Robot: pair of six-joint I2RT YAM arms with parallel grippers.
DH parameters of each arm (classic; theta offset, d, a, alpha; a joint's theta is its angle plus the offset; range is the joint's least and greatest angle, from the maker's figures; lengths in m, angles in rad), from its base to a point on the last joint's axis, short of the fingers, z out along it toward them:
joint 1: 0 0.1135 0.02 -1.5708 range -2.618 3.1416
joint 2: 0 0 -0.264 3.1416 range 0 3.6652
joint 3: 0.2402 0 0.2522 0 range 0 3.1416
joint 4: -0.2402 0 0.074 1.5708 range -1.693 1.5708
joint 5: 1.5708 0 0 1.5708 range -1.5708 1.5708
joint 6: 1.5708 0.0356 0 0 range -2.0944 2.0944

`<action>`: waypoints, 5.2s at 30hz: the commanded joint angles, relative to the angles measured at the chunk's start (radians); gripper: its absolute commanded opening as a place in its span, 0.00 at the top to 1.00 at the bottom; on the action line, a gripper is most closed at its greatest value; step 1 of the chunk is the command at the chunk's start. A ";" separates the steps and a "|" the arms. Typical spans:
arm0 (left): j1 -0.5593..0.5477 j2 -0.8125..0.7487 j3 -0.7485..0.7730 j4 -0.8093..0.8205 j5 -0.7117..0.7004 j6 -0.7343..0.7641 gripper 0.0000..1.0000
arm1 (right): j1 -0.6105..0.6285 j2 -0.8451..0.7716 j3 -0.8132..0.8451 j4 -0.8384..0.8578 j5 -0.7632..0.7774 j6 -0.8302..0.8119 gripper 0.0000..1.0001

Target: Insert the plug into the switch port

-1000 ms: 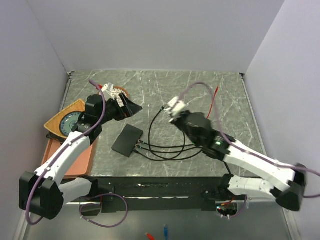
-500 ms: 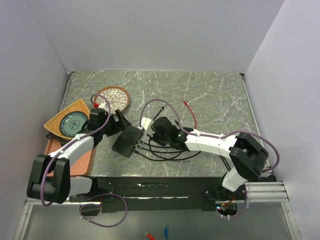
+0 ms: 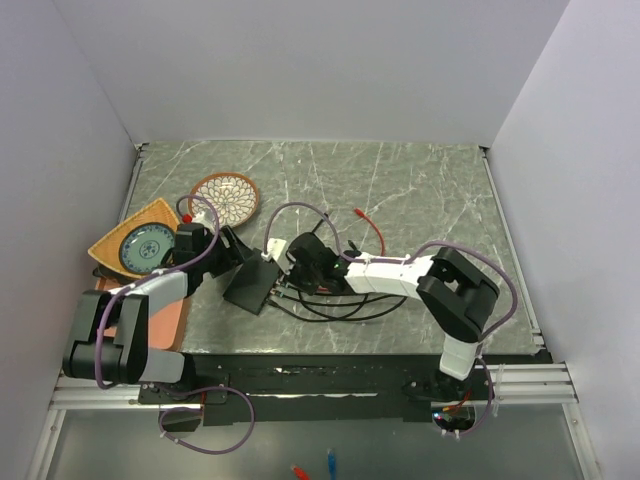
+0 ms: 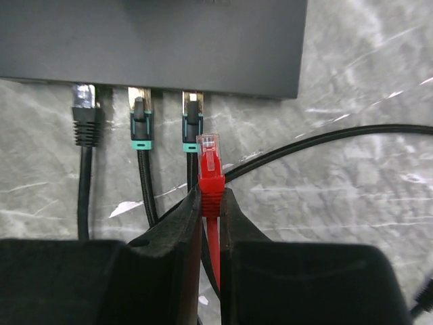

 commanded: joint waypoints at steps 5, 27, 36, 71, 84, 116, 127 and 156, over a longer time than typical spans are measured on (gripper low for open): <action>0.010 0.064 0.002 0.082 0.075 0.009 0.40 | -0.029 0.077 0.070 0.064 0.026 0.057 1.00; 0.010 0.128 0.016 0.112 0.127 -0.001 0.48 | -0.052 0.133 0.109 0.033 -0.060 0.079 1.00; 0.010 0.125 0.016 0.118 0.141 -0.010 0.49 | -0.051 0.157 0.127 0.001 -0.029 0.089 1.00; 0.010 0.147 0.043 0.135 0.173 -0.024 0.32 | -0.026 0.274 0.313 -0.254 0.055 -0.032 1.00; 0.010 0.202 0.043 0.171 0.227 -0.023 0.44 | -0.025 0.199 0.190 -0.002 0.034 0.086 1.00; -0.002 0.177 -0.032 0.291 0.511 -0.087 0.51 | -0.026 0.159 0.201 0.163 -0.093 0.071 1.00; -0.070 0.154 -0.034 0.308 0.538 -0.133 0.52 | -0.026 0.130 0.214 0.226 -0.133 0.060 1.00; -0.055 0.024 0.055 0.066 0.259 -0.087 0.24 | -0.026 0.076 0.113 0.107 -0.115 0.083 0.95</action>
